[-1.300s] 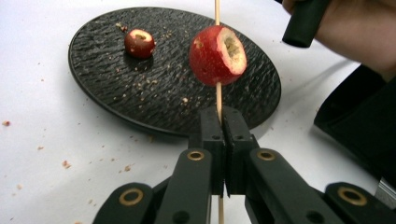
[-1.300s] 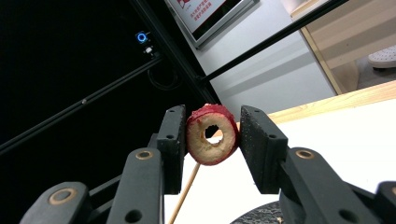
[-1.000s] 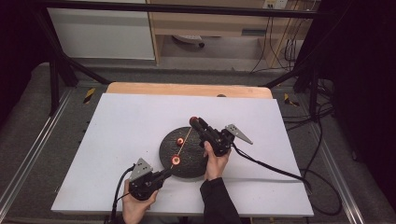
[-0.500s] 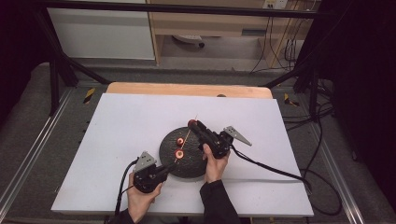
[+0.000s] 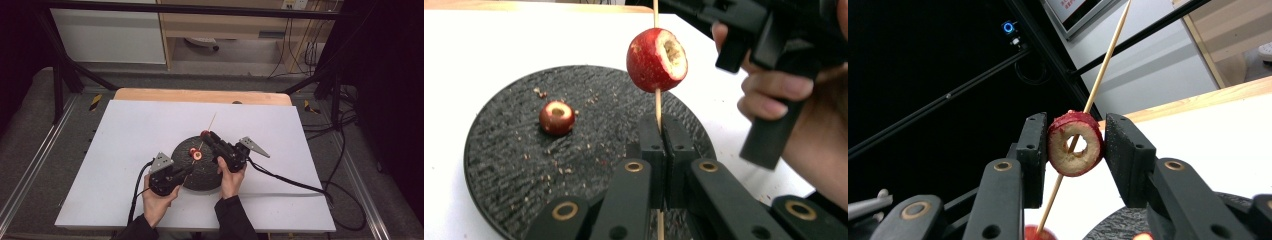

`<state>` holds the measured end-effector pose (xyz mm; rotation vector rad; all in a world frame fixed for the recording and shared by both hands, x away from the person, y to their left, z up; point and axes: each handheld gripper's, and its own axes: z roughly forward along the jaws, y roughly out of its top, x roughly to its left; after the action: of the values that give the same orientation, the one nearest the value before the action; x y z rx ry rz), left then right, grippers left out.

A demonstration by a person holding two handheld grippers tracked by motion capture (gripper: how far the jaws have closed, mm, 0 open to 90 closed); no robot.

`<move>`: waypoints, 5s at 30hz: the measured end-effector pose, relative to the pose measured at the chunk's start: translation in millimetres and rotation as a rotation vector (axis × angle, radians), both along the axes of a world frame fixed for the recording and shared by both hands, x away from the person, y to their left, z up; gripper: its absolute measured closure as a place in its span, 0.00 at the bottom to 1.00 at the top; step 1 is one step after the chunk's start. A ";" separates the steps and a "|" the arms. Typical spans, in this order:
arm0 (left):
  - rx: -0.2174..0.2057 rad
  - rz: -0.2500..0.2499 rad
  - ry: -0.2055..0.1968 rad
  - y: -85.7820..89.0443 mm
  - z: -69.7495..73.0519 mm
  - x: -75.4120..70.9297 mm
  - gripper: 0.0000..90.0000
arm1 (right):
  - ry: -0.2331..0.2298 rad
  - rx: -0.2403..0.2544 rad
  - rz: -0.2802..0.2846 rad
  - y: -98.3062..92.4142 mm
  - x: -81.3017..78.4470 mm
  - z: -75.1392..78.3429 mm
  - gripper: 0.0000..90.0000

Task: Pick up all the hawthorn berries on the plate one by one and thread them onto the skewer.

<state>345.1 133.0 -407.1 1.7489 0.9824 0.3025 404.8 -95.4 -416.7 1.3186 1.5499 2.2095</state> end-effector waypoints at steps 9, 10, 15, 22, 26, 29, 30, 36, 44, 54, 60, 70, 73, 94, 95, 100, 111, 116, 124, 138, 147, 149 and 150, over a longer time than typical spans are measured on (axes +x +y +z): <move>0.007 0.000 -0.012 -2.1 1.9 6.7 0.99 | 0.010 -0.020 0.014 2.0 -3.6 -3.5 0.69; 0.005 -0.004 -0.008 -2.6 1.6 7.1 0.99 | 0.008 -0.024 0.014 2.0 -3.7 -3.8 0.69; 0.020 -0.005 -0.018 -2.4 0.9 8.6 0.99 | 0.013 -0.032 0.017 2.4 -3.7 -4.8 0.69; 0.009 -0.020 -0.017 -0.9 0.7 8.8 0.99 | 0.014 -0.051 0.025 0.8 -3.7 -2.4 0.68; 0.018 -0.022 -0.022 3.6 1.0 7.6 0.99 | 0.009 -0.094 0.034 -4.9 -3.7 5.1 0.53; 0.025 -0.019 -0.019 9.7 0.2 7.1 0.99 | 0.003 -0.150 0.041 -9.7 -4.1 10.1 0.44; 0.030 -0.017 -0.020 11.8 -0.1 7.1 0.99 | 0.002 -0.165 0.047 -11.0 -3.9 11.5 0.41; 0.080 -0.034 -0.035 23.9 0.0 5.1 0.99 | 0.027 -0.312 0.080 -19.1 -2.7 16.2 0.21; 0.141 -0.062 -0.038 43.4 -1.4 -1.3 0.99 | 0.078 -0.495 0.146 -26.2 -0.7 16.3 0.06; 0.198 -0.050 -0.015 88.2 -10.7 -13.7 0.99 | 0.141 -0.663 0.224 -29.4 1.1 13.8 0.05; 0.216 -0.039 -0.004 104.2 -18.2 -18.8 0.99 | 0.174 -0.711 0.247 -28.6 4.0 12.2 0.04; 0.233 -0.045 0.009 121.3 -28.0 -23.2 0.99 | 0.227 -0.852 0.306 -8.9 15.6 16.2 0.03; 0.232 -0.053 0.010 124.2 -28.4 -24.6 0.99 | 0.248 -0.875 0.315 -2.2 19.6 17.4 0.03; 0.243 -0.046 0.021 127.3 -32.3 -25.5 0.99 | 0.323 -0.952 0.318 55.5 58.5 20.9 0.13; 0.242 -0.044 0.021 127.4 -32.3 -25.4 0.99 | 0.323 -0.952 0.318 55.5 58.5 20.9 0.13; 0.242 -0.041 0.022 127.3 -32.4 -25.2 0.99 | 0.353 -0.966 0.312 63.3 66.2 17.9 0.17; 0.241 -0.037 0.027 126.6 -33.2 -24.6 0.99 | 0.408 -0.986 0.320 71.8 76.4 8.0 0.32; 0.242 -0.037 0.028 126.1 -33.4 -24.5 0.98 | 0.439 -0.965 0.315 72.8 80.2 4.1 0.46; 0.244 -0.041 0.027 125.4 -33.7 -24.4 0.99 | 0.469 -0.936 0.301 73.4 83.5 1.5 0.58; 0.248 -0.043 0.027 125.1 -34.0 -24.4 0.99 | 0.519 -0.939 0.328 75.6 84.8 -6.2 0.68; 0.250 -0.043 0.026 125.0 -34.0 -24.5 0.99 | 0.521 -0.943 0.330 75.1 83.1 -3.9 0.69; 0.250 -0.043 0.026 124.9 -33.9 -24.7 0.99 | 0.511 -0.943 0.337 74.1 82.3 -1.7 0.70; 0.250 -0.043 0.025 124.8 -33.9 -24.8 0.99 | 0.515 -0.937 0.333 73.9 80.8 1.1 0.70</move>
<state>320.3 257.8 -441.0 2.0015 0.9556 0.3899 485.6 -21.5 -415.7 1.3681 2.6456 0.9260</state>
